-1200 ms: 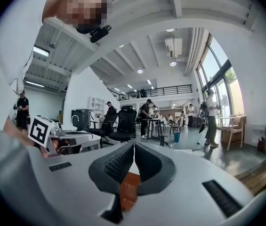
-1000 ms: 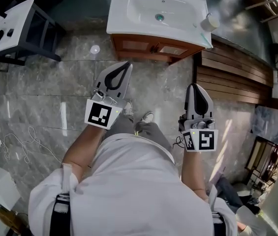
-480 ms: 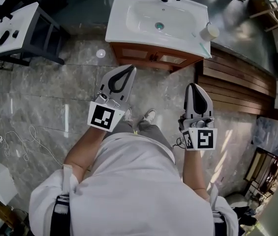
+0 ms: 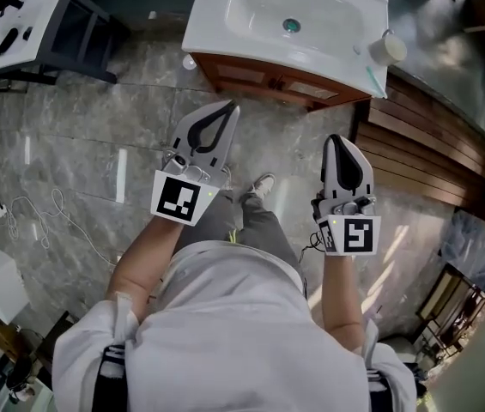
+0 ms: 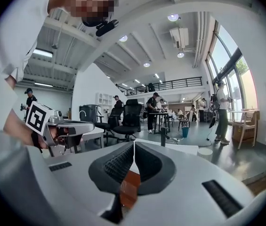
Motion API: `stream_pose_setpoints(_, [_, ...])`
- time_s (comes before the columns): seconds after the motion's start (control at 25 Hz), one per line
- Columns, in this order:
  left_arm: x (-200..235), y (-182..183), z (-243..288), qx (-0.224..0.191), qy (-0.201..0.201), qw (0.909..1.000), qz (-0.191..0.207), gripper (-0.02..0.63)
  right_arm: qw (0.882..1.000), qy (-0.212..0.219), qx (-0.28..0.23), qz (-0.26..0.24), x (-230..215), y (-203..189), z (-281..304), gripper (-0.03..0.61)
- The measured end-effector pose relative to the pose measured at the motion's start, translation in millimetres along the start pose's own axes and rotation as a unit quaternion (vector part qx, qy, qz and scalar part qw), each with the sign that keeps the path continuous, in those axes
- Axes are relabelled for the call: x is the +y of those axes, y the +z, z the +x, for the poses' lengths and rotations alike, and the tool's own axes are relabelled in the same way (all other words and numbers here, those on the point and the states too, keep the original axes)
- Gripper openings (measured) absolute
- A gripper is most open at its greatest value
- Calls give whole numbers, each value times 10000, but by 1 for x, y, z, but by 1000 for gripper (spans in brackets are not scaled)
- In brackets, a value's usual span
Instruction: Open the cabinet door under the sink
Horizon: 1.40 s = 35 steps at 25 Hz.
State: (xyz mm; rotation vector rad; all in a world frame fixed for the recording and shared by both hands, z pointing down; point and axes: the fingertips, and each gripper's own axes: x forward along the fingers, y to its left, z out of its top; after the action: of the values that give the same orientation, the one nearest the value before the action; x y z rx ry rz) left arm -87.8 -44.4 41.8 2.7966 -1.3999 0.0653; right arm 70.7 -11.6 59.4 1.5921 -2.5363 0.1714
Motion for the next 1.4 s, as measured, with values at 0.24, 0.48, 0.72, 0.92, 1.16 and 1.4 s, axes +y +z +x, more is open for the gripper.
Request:
stream_pose_setpoints(0.24, [-8, -40, 24, 180, -69, 9997, -117, 9, 9997, 114, 232, -29, -19, -45, 20, 37])
stream_pose_setpoints(0.48, [-8, -92, 43, 292, -88, 9994, -191, 9, 9984, 288, 470, 78, -26, -109, 48, 37])
stream_pose_setpoints(0.72, [-7, -152, 49, 536, -149, 9980, -297, 9, 9962, 432, 756, 95, -23, -177, 78, 37])
stream_pose_setpoints(0.92, [-4, -190, 53, 688, -208, 9970, -300, 9, 9952, 497, 844, 84, -23, -214, 98, 37])
stream_pose_setpoints(1.16, [4, -230, 63, 713, -203, 9968, -305, 9, 9941, 504, 959, 102, -31, -255, 117, 82])
stream_pose_setpoints(1.4, [1, -264, 74, 663, -301, 9969, -298, 9, 9934, 442, 1057, -56, -39, -302, 138, 89])
